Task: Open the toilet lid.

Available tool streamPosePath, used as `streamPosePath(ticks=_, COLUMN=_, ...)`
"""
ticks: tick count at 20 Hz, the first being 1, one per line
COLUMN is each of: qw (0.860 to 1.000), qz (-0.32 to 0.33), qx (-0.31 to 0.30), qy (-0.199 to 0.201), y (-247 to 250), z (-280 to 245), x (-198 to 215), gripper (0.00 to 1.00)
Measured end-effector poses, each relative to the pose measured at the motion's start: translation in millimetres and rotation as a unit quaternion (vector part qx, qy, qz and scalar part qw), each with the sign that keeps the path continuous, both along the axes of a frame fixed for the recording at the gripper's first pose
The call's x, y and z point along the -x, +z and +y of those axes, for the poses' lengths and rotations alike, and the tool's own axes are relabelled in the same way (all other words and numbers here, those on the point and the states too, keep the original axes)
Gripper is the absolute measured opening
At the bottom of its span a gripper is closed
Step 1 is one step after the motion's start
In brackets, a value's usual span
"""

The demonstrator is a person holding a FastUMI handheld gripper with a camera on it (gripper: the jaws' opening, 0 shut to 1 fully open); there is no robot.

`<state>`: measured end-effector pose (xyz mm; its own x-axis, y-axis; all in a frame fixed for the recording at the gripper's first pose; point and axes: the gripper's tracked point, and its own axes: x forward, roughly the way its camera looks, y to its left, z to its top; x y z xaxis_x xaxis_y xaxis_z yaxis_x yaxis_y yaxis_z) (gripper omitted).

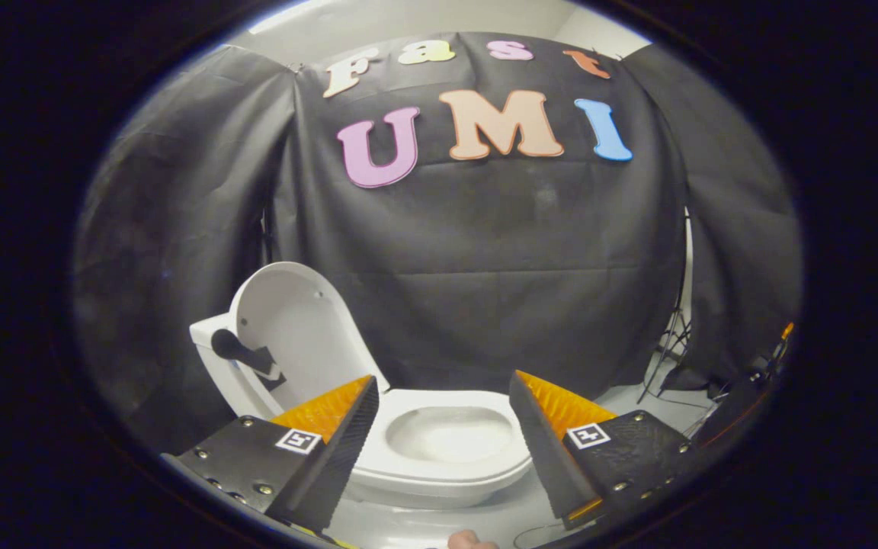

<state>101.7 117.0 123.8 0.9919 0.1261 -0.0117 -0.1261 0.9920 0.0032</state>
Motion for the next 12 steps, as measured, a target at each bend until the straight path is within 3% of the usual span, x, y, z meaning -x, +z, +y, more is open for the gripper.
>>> streamPosePath(ticks=6, qw=0.999, qz=-0.023, qx=-0.016, qy=-0.026, y=18, z=-29, x=-9, gripper=1.00)
streamPosePath(ticks=12, qw=0.999, qz=-0.024, qx=-0.036, qy=-0.014, y=24, z=-20, x=-8, gripper=1.00)
